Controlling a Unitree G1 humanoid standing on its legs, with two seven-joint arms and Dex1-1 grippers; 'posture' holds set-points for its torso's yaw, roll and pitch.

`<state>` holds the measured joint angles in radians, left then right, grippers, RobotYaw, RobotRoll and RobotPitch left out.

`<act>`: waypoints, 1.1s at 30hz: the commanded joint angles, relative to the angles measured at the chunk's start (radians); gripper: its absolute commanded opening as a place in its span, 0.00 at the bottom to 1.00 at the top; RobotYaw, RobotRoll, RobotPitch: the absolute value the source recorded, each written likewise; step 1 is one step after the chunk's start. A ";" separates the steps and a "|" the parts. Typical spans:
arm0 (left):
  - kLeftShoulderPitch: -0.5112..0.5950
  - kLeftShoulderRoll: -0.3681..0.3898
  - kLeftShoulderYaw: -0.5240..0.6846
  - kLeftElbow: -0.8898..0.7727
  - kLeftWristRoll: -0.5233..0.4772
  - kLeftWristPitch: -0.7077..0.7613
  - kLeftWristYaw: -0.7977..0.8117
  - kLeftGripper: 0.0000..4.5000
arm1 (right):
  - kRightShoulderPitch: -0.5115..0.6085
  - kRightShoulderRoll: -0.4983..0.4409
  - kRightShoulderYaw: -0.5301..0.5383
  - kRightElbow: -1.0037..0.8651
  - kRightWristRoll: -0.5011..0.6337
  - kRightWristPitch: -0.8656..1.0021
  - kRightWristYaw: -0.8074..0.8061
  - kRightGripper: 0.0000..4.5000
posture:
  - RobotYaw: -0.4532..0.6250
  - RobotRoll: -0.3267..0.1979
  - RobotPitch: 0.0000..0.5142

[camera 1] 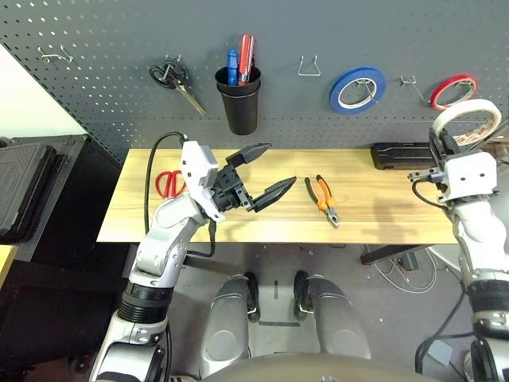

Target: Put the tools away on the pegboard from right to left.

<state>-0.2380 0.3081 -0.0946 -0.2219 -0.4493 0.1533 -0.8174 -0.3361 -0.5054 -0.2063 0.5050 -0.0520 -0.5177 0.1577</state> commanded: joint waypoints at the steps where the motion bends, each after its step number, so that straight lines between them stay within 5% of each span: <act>1: 0.001 0.003 -0.012 -0.025 0.001 0.011 0.004 1.00 | -0.066 -0.021 0.023 0.109 -0.007 0.023 0.030 0.01 | 0.46 0.62 0.32; 22: 0.011 0.018 -0.028 -0.031 0.023 0.015 0.022 1.00 | -0.540 0.054 0.140 0.695 -0.091 0.045 -0.050 0.01 | 0.49 0.62 0.34; 27: 0.022 0.029 -0.029 -0.035 0.034 0.015 0.025 1.00 | -0.504 0.049 0.125 0.667 -0.073 -0.068 -0.068 0.37 | 0.50 0.62 0.35; 33: 0.055 0.075 -0.037 -0.036 0.064 0.013 0.017 1.00 | -0.301 0.031 0.095 0.478 -0.016 -0.230 -0.021 0.88 | 0.51 0.62 0.39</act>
<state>-0.2001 0.3740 -0.1185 -0.2404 -0.4084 0.1659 -0.7906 -0.6817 -0.4616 -0.0937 1.0434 -0.0978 -0.7077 0.1114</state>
